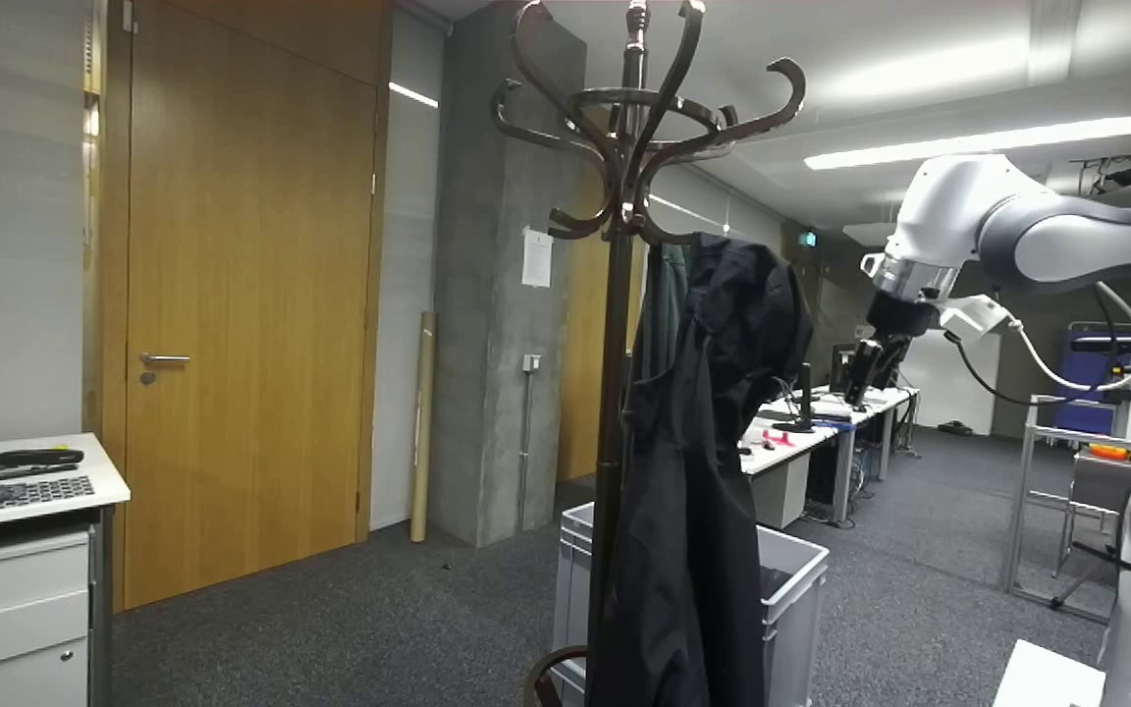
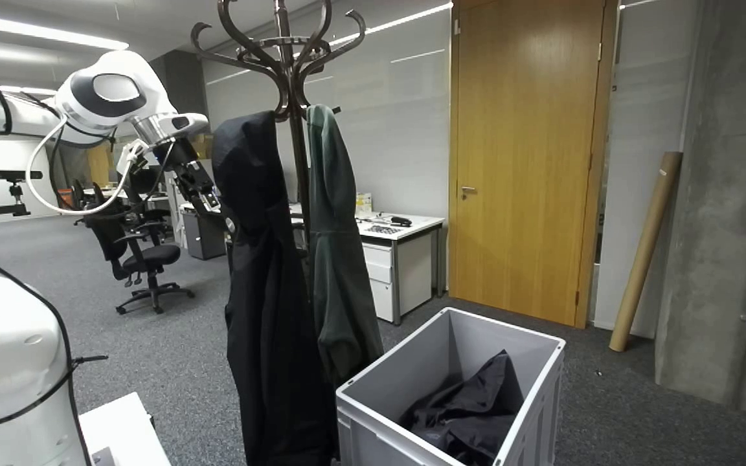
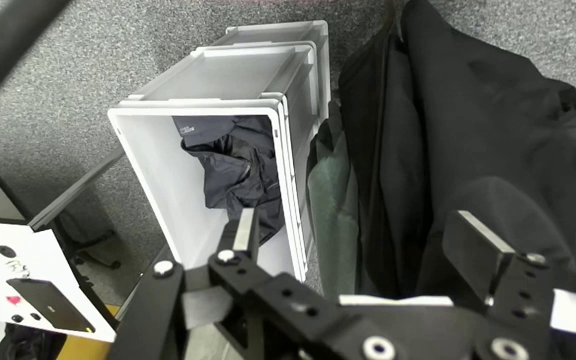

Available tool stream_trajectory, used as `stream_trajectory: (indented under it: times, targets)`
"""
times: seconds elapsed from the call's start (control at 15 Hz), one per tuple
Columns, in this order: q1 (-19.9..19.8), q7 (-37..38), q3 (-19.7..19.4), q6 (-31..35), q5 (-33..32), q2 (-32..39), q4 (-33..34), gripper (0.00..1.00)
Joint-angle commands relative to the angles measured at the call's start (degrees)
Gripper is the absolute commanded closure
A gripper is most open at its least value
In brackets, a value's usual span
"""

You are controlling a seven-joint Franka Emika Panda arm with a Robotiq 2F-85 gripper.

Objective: Remove the hoodie from the stand and put it in the laundry box

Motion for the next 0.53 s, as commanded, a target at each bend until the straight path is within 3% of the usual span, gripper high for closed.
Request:
stream_trajectory:
  times: [0.0, 0.47]
  targets:
    - [0.5, 4.9, 0.8, -0.6, 3.2, -3.1, 1.8, 0.00]
    - [0.3, 3.5, 1.0, 5.7, 3.9, -9.2, 4.2, 0.00]
